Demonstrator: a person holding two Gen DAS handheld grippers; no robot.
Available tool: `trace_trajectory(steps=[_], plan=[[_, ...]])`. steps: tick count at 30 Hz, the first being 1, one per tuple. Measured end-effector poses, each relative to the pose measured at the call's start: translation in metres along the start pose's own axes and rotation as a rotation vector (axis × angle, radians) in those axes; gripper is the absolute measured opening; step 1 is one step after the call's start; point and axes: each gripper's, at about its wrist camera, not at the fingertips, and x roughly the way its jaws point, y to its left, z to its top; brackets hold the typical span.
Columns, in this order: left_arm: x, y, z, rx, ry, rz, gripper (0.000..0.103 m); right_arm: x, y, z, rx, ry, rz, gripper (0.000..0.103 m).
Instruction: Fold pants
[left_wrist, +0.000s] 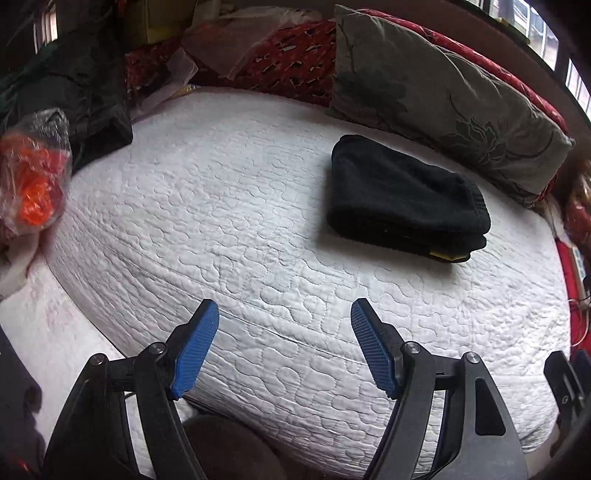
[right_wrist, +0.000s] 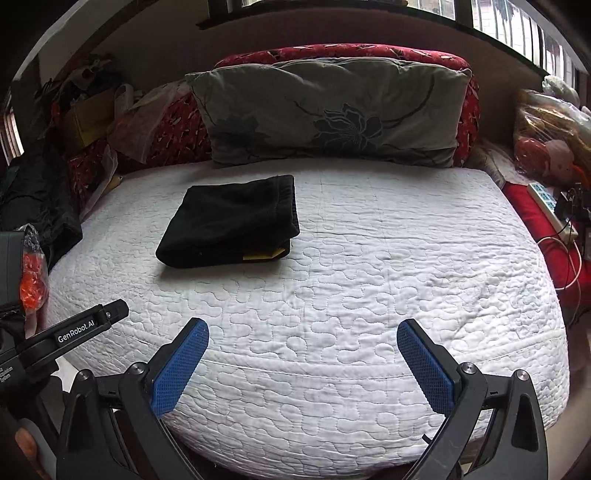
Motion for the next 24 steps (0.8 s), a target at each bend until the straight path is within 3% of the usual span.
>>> trace_trajectory(steps=[2, 10, 24], plan=[[-0.005, -0.008, -0.001, 0.049, -0.023, 0.035, 0.074, -0.003, 0.002, -0.001, -0.011, -0.011, -0.015, 0.103], [-0.013, -0.029, -0.007, 0.129, -0.043, 0.048, 0.074, -0.005, -0.005, -0.007, 0.010, -0.012, -0.022, 0.103], [-0.022, -0.051, -0.011, 0.217, -0.018, -0.085, 0.074, -0.004, -0.024, -0.008, 0.071, 0.009, -0.028, 0.103]])
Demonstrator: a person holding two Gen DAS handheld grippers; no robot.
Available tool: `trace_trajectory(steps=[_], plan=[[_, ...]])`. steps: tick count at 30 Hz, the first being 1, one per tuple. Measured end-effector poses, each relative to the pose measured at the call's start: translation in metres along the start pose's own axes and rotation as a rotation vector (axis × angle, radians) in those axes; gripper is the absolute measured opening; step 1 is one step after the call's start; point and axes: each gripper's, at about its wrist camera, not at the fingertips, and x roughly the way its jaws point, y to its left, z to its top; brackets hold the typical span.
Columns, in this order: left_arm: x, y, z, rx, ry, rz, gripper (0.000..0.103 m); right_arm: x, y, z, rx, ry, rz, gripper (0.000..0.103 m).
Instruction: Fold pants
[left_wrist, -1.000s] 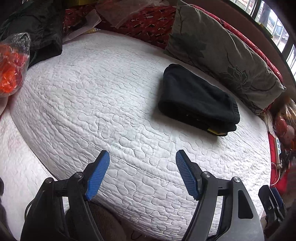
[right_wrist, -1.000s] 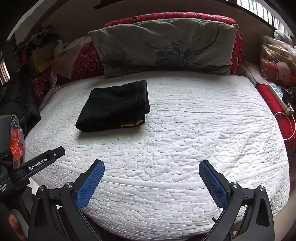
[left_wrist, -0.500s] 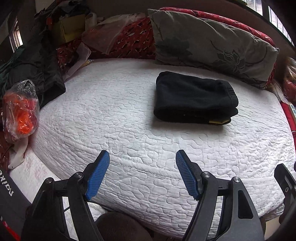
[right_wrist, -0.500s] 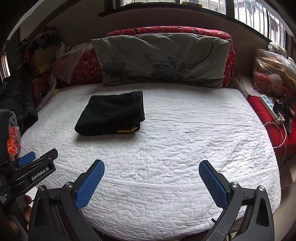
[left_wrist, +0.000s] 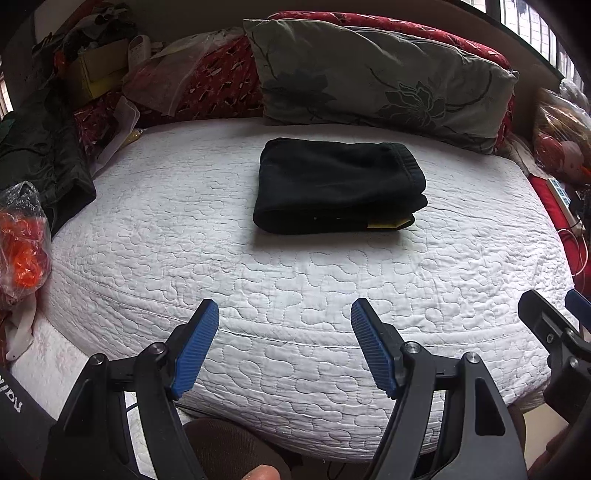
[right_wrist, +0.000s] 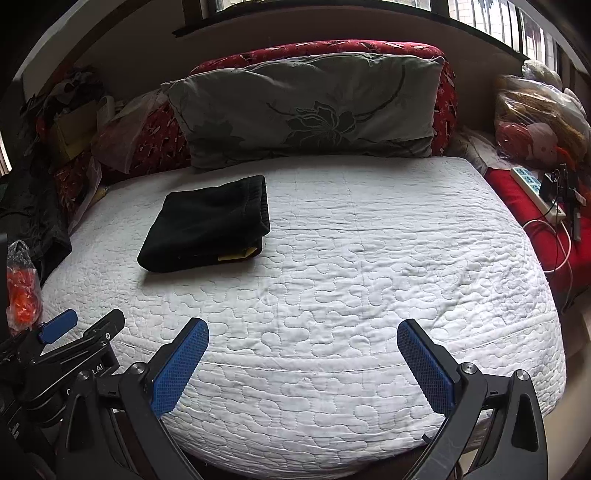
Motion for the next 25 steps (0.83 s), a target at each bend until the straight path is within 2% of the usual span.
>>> trace_trajectory(steps=[8, 14, 25], plan=[[0.002, -0.002, 0.002, -0.003, 0.040, -0.059, 0.074, 0.003, -0.003, 0.001, 0.012, 0.014, -0.001, 0.103], [0.003, -0.007, 0.003, 0.013, 0.046, -0.071, 0.074, 0.005, -0.004, 0.000, 0.018, 0.025, -0.002, 0.103], [-0.010, -0.011, 0.015, 0.013, -0.010, -0.091, 0.074, 0.007, -0.004, -0.001, 0.017, 0.033, -0.010, 0.103]])
